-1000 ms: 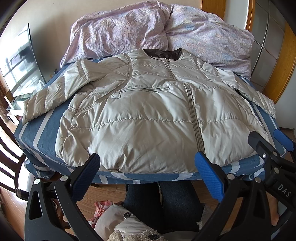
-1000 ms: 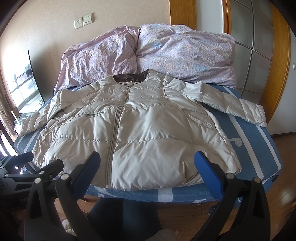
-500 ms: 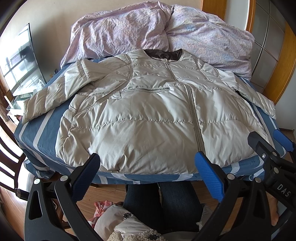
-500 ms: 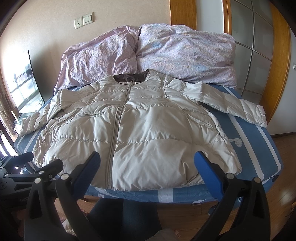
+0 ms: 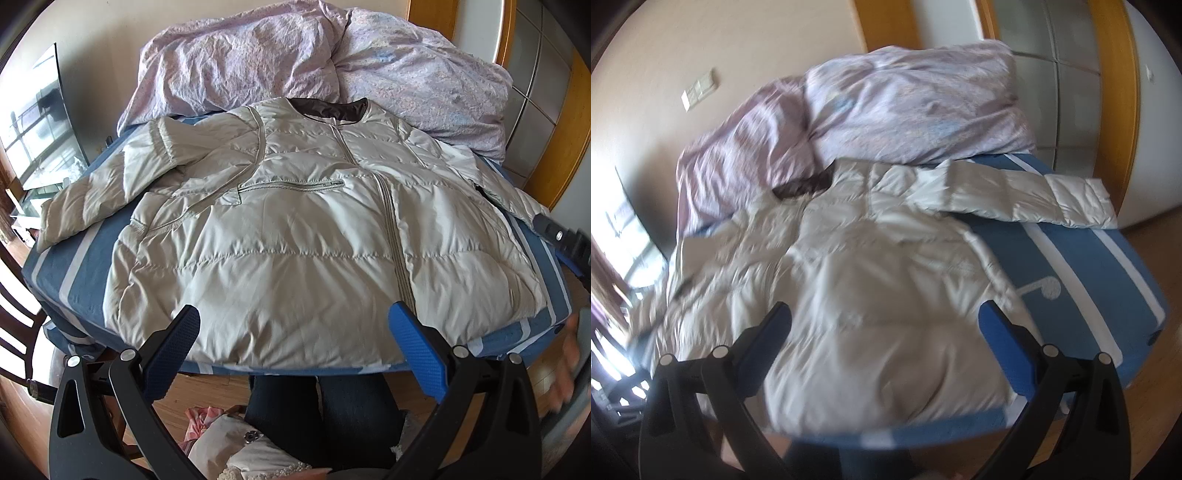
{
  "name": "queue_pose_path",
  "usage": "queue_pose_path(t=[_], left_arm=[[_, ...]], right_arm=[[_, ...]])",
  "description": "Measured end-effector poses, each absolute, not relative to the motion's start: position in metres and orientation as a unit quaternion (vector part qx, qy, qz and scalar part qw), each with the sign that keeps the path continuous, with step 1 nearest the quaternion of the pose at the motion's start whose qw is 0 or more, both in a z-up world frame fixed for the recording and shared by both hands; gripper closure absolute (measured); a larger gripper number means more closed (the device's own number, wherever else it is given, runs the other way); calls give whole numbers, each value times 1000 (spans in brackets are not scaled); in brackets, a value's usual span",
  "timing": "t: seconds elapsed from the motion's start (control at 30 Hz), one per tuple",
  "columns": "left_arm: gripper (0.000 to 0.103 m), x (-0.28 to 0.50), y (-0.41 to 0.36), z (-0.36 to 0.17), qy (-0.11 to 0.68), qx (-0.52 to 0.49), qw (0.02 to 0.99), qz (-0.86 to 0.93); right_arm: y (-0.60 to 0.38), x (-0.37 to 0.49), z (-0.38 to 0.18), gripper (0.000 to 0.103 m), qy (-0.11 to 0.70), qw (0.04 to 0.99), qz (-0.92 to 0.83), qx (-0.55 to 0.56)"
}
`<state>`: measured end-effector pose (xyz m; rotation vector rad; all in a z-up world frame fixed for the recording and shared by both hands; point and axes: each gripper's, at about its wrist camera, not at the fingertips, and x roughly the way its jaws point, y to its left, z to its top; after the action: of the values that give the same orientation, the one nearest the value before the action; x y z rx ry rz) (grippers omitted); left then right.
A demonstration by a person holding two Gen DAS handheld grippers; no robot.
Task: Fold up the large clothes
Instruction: 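Grasp the jacket sleeve cuff with the right gripper and lift it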
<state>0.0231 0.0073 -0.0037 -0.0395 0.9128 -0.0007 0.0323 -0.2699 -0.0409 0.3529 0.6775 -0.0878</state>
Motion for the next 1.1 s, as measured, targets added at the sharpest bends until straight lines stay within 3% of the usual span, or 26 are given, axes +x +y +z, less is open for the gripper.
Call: queue_pose_path(t=[0.4,0.63,0.9,1.1], left_arm=[[1,90,36,-16,471,-92,874,-74],[1,123,45,-16,471,-111,867,-118],[1,150,49,-18,472,-98,863,-152],[1,157,61,-18,448,-118,870,-168]], right_arm=[[-448,92,-100,2,351,810,-146,447],[-513,112,-151,26,335,722,-177,579],[-542,128,-160,37,300,709,-226,597],[-564,129,-160,57,291,707,-274,583]])
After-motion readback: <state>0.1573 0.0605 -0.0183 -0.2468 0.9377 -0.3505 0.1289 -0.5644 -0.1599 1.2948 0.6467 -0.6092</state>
